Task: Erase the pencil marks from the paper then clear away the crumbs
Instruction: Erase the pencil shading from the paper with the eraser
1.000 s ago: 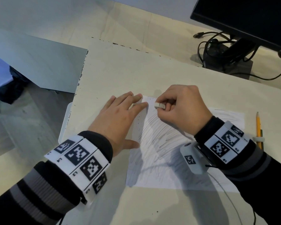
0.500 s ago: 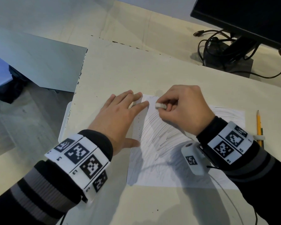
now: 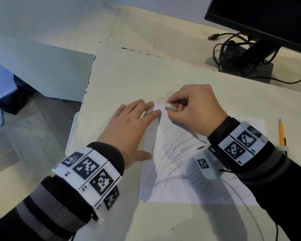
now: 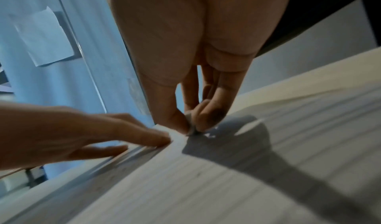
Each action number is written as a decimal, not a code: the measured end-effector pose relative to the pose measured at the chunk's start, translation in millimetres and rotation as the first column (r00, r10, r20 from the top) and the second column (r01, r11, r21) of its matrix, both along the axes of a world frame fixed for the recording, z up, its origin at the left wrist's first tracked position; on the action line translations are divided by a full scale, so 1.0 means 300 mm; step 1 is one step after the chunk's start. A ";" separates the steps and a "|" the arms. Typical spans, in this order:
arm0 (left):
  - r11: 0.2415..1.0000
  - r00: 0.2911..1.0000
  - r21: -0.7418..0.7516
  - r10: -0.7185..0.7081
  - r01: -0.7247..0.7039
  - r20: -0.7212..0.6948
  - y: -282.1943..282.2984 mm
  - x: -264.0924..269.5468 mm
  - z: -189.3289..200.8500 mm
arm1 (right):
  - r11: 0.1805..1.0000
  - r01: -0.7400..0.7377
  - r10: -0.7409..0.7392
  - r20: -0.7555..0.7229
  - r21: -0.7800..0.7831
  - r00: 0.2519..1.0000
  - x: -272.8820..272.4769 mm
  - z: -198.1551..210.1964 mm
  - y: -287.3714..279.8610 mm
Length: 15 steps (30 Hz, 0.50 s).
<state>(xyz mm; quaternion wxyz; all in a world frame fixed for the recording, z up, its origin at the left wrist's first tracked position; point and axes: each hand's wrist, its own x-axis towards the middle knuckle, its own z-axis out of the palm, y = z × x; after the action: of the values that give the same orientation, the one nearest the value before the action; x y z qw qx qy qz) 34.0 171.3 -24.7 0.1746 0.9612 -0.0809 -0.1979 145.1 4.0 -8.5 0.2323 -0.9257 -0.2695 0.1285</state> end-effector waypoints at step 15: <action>1.000 1.000 -0.008 0.012 -0.012 0.003 -0.001 0.000 -0.006 | 0.999 0.020 -0.020 0.005 -0.029 1.000 -0.002 0.008 0.040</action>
<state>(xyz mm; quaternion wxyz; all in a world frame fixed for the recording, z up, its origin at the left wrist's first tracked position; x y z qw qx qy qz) 33.9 171.1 -26.6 0.1798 0.9612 -0.0760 -0.1950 144.5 16.1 -6.1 0.2197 -0.9318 -0.2589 0.1280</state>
